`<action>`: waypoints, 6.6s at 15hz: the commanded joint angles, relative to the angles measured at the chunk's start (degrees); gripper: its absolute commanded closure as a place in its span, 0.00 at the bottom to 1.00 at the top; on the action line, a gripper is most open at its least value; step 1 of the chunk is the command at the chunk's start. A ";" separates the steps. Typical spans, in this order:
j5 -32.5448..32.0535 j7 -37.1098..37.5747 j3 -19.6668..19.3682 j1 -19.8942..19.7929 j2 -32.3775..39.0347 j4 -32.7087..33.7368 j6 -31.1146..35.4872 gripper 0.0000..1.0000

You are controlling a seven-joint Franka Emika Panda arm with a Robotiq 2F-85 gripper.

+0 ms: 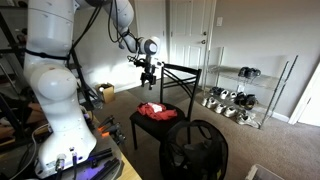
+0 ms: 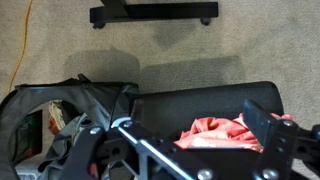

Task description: Take the shirt off of the chair and put it into the laundry basket

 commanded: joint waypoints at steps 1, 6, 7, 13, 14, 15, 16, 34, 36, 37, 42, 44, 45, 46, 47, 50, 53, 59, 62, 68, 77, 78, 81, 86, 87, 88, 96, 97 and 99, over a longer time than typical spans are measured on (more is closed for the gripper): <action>0.27 -0.20 -0.75 0.97 0.91 0.97 -0.44 0.00; 0.25 -0.19 -0.86 1.37 1.96 2.17 -1.12 0.00; 0.25 -0.19 -0.89 1.36 1.96 2.20 -1.16 0.00; 8.92 3.22 0.79 1.91 8.75 2.46 8.39 0.00; 11.85 3.85 1.19 2.02 10.66 3.04 9.63 0.00; 14.66 4.04 1.73 1.90 12.70 3.91 10.07 0.00; 18.10 3.58 2.63 1.45 14.79 4.85 10.90 0.00; 45.29 14.93 2.96 5.03 36.47 18.53 42.48 0.00; 45.23 17.48 2.40 5.31 36.97 18.75 41.94 0.00; 45.16 18.48 2.36 5.28 37.19 18.86 41.90 0.00; 45.03 21.39 2.67 4.90 38.16 19.56 42.79 0.00; 45.17 21.83 2.85 4.82 38.89 20.18 43.60 0.00; 45.09 22.41 2.56 5.12 39.20 20.35 44.03 0.00; 45.04 22.96 2.36 5.27 39.69 20.70 44.54 0.00; 45.04 23.52 2.25 5.31 40.22 21.04 45.21 0.00; 45.14 24.48 2.62 4.82 41.42 21.64 47.32 0.26; 45.04 25.46 2.78 4.78 42.26 22.22 48.59 0.47; 46.04 24.70 4.63 3.20 41.05 20.94 49.57 0.87; 47.70 21.64 8.15 -0.07 37.79 17.22 49.06 0.99; 57.05 7.29 22.22 -14.14 26.08 2.93 57.50 0.99; 72.01 -13.24 58.45 -48.72 26.60 -3.08 81.14 0.99; 69.42 -11.40 62.63 -52.48 28.24 -3.70 86.22 0.99; 60.41 2.75 60.31 -55.30 20.64 -6.37 84.20 0.99; 54.11 14.39 55.41 -57.65 14.40 -7.97 82.53 0.99; 52.74 15.75 56.54 -59.31 14.75 -8.91 82.46 0.99; 50.14 16.18 60.12 -63.26 17.17 -10.23 82.39 0.99; 40.27 21.72 68.91 -83.07 22.23 -20.52 81.63 0.99; 40.09 21.71 69.25 -85.06 22.32 -21.40 81.60 0.99; 39.94 22.00 69.63 -88.37 21.57 -22.71 81.55 0.99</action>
